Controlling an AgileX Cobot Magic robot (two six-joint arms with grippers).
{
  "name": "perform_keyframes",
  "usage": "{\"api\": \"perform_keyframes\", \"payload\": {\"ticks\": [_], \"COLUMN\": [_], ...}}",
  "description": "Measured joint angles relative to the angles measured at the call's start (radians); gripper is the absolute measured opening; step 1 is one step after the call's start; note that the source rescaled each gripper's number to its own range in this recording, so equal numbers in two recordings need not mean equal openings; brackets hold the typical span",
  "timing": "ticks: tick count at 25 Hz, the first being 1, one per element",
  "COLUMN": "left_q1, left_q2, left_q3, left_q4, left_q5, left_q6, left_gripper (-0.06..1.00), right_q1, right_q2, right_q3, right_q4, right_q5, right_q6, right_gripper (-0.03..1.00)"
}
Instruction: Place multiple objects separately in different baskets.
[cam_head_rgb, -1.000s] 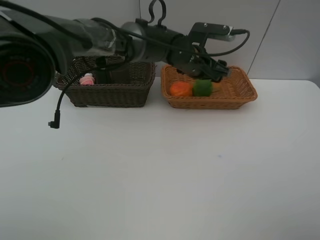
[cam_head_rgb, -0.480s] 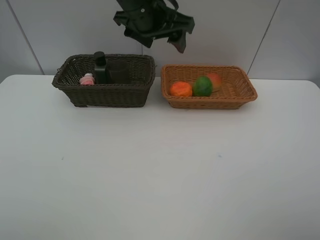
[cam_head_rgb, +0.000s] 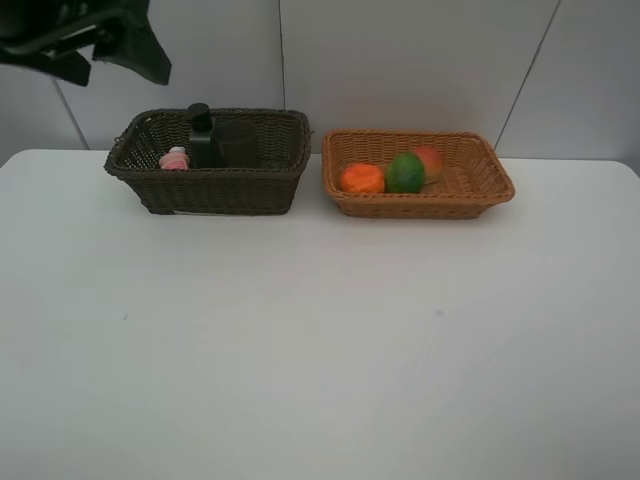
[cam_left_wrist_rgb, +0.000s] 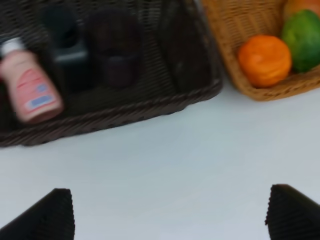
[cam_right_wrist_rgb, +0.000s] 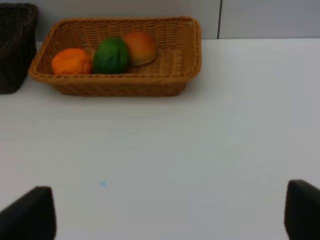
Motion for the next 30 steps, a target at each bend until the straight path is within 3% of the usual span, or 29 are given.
{"api": "perform_keyframes", "payload": {"ticks": [4, 11, 20, 30], "left_q1": [0.049, 0.050, 0.050, 0.050], "left_q2": [-0.219, -0.547, -0.873, -1.117], "left_q3": [0.149, 0.335, 0.552, 0.579], "left_q4": [0.001, 0.001, -0.001, -0.034], "left_q5": [0.025, 0.057, 0.182, 0.236], "left_q6": [0.016, 0.022, 0.048, 0.091], "left_gripper": [0.99, 0.99, 0.99, 0.99], "right_q1": [0.000, 0.000, 0.000, 0.000], "right_q2": [0.000, 0.000, 0.000, 0.000], "right_q3": [0.000, 0.000, 0.000, 0.000], "right_q4": [0.000, 0.000, 0.000, 0.000], "right_q5": [0.000, 0.000, 0.000, 0.000], "right_q6": [0.000, 0.000, 0.000, 0.000], "right_gripper": [0.97, 0.97, 0.97, 0.97]}}
